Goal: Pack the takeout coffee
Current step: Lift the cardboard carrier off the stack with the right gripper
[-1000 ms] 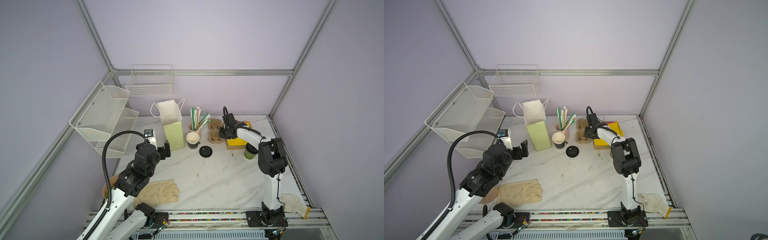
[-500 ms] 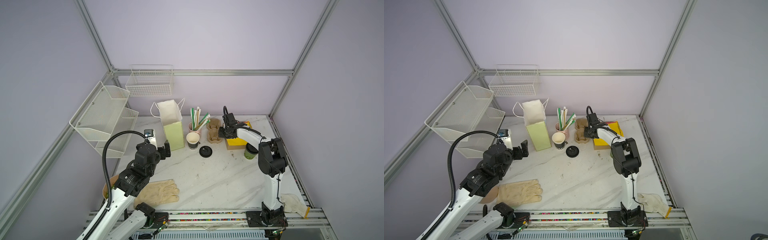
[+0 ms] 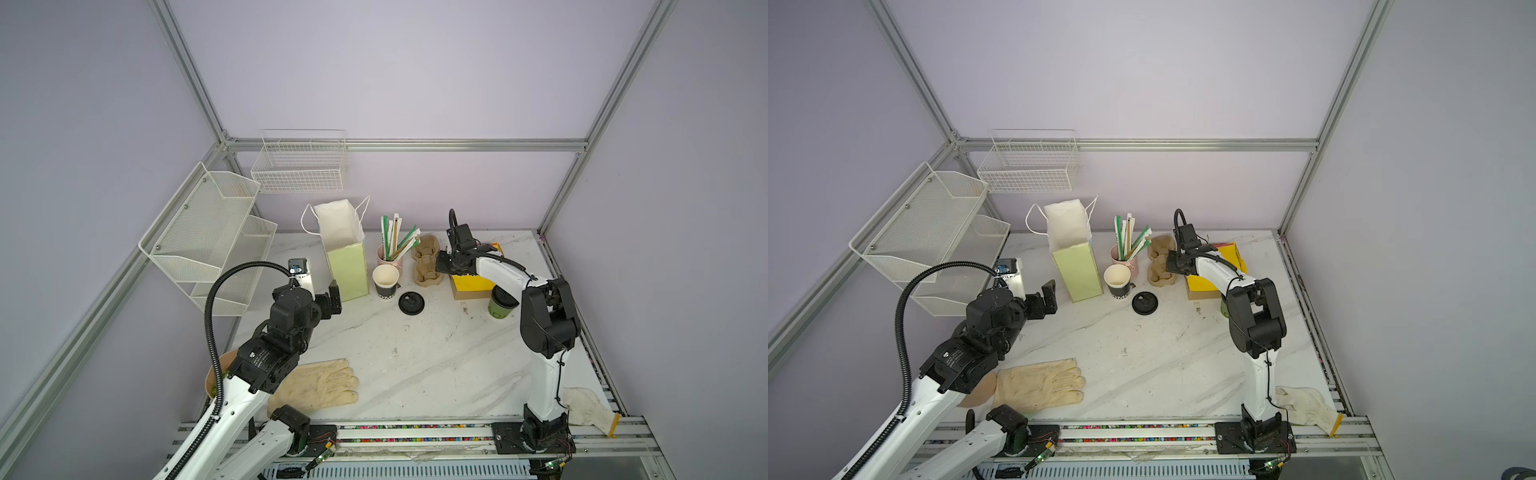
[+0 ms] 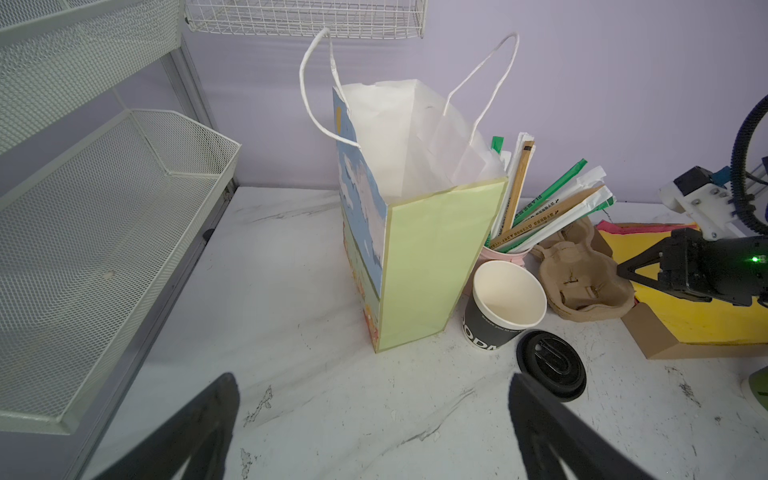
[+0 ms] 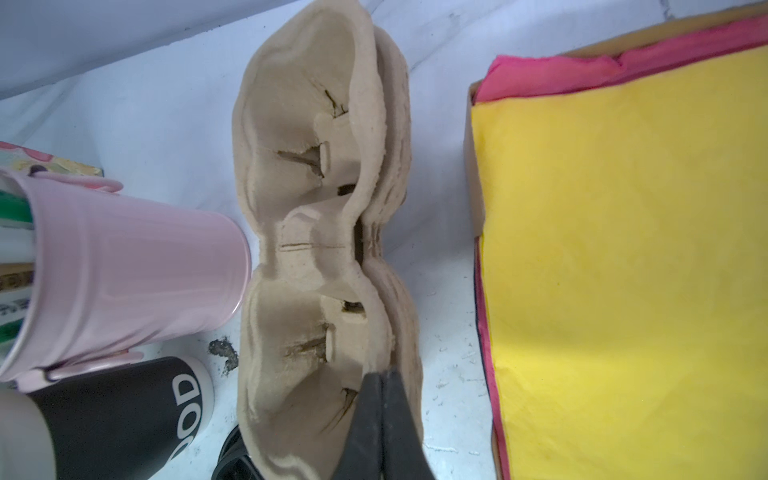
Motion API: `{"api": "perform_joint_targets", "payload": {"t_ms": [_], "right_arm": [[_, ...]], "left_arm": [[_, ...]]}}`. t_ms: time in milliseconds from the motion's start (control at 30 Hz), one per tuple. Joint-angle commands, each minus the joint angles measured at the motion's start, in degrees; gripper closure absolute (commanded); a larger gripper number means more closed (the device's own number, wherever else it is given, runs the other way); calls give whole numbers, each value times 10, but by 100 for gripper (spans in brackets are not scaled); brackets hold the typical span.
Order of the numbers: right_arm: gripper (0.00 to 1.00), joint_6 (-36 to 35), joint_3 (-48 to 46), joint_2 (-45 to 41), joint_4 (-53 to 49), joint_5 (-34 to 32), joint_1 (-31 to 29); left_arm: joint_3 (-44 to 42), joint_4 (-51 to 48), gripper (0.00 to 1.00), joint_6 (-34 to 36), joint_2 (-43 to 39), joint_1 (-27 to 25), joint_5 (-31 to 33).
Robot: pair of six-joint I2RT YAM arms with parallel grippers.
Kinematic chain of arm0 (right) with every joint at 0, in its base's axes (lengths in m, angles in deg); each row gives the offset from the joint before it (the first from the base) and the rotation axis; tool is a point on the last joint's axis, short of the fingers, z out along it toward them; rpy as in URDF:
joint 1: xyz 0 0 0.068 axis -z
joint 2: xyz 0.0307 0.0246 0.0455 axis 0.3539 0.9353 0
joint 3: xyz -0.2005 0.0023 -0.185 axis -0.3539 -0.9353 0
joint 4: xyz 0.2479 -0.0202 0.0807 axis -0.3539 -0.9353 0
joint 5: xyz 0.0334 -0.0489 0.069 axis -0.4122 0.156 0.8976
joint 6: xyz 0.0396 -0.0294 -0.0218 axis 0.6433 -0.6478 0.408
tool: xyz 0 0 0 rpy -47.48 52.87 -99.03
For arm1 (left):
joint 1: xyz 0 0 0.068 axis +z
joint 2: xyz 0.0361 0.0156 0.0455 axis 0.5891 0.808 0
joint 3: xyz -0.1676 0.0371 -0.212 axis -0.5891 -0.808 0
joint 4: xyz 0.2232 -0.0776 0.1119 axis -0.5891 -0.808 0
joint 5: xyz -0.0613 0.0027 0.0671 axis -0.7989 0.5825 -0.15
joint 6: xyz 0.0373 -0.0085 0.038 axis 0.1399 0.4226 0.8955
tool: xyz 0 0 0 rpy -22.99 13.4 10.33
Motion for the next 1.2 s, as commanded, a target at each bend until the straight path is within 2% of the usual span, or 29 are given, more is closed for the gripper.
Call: {"api": "perform_joint_targets", "payload": {"t_ms": [0, 700, 1167], "right_arm": [[100, 5, -19, -22, 17, 22, 3], [100, 48, -125, -66, 168, 205, 55], [100, 98, -162, -72, 238, 294, 83]], "left_arm": [[-19, 14, 0, 13, -1, 2, 4], [-19, 14, 0, 13, 0, 2, 3], [-19, 14, 0, 14, 1, 2, 3]]}}
